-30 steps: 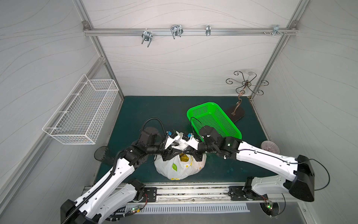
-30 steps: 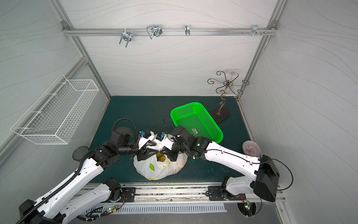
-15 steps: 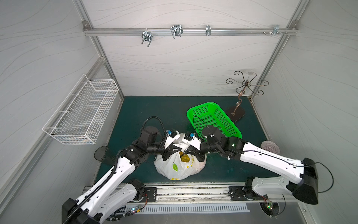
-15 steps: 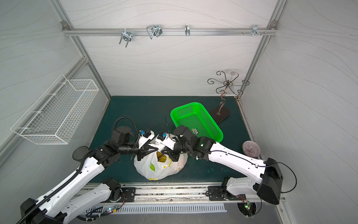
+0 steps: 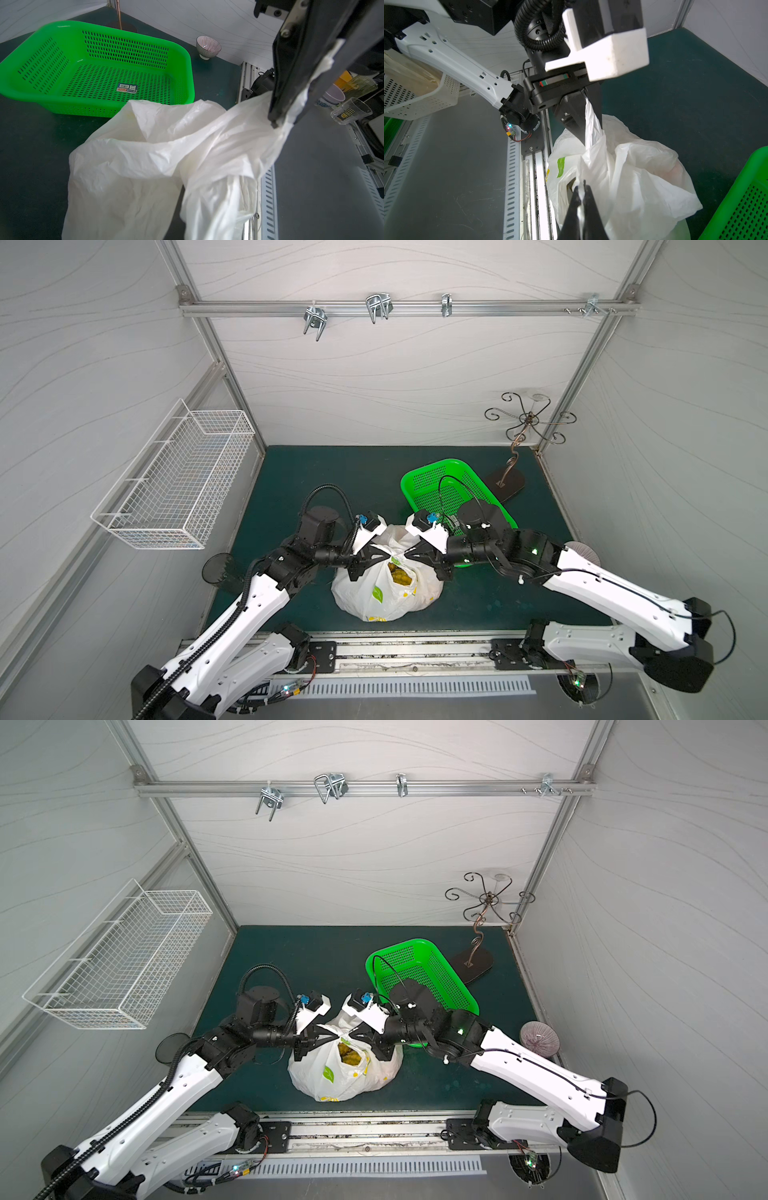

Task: Place the pineapple into a plastic bag & tie a knot
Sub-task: Cross the plastic bag at the center of the board.

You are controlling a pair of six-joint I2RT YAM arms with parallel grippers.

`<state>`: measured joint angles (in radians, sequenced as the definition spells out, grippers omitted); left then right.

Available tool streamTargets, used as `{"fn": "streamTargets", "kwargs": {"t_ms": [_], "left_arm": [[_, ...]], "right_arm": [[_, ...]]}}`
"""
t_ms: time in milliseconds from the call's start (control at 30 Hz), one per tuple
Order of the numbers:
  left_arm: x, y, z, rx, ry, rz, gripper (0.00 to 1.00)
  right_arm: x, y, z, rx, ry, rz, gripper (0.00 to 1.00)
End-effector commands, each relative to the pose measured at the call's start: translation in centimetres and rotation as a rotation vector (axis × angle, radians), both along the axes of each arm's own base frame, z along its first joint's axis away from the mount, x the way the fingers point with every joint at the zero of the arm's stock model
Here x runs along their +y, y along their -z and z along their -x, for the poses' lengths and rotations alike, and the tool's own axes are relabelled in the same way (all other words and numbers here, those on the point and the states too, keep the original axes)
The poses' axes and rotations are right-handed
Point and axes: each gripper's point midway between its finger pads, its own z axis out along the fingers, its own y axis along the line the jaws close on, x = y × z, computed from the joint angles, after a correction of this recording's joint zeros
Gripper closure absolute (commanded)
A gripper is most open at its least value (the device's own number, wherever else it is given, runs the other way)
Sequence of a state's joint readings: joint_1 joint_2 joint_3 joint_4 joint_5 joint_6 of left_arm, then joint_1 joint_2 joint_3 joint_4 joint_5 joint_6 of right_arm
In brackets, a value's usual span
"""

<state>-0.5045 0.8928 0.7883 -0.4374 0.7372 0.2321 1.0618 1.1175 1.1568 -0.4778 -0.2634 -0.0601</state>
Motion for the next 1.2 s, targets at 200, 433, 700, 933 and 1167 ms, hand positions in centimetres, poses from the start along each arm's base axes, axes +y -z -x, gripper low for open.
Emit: {"fn": "streamTargets", "kwargs": {"t_ms": [200, 433, 700, 933, 1167], "left_arm": [[0.0, -1.8, -0.2, -0.05, 0.005, 0.022, 1.0], [0.0, -1.8, -0.2, -0.045, 0.007, 0.018, 0.98], [-0.1, -1.9, -0.4, -0.028, -0.016, 0.038, 0.94], [0.3, -1.8, 0.4, -0.013, -0.023, 0.052, 0.68], [0.5, -2.0, 1.9, 0.016, 0.005, 0.066, 0.51]], "right_arm": [[-0.6, -3.1, -2.7, 0.003, 0.108, -0.051, 1.0], [-0.8, -3.5, -4.2, 0.003, 0.159, -0.056, 1.0], [-0.1, 0.2, -4.4, 0.054, 0.134, 0.004, 1.0], [-0.2, 2.2, -4.6, 0.098, 0.135, 0.018, 1.0], [-0.5, 1.1, -5.1, 0.093, 0.136, 0.001, 1.0]]}}
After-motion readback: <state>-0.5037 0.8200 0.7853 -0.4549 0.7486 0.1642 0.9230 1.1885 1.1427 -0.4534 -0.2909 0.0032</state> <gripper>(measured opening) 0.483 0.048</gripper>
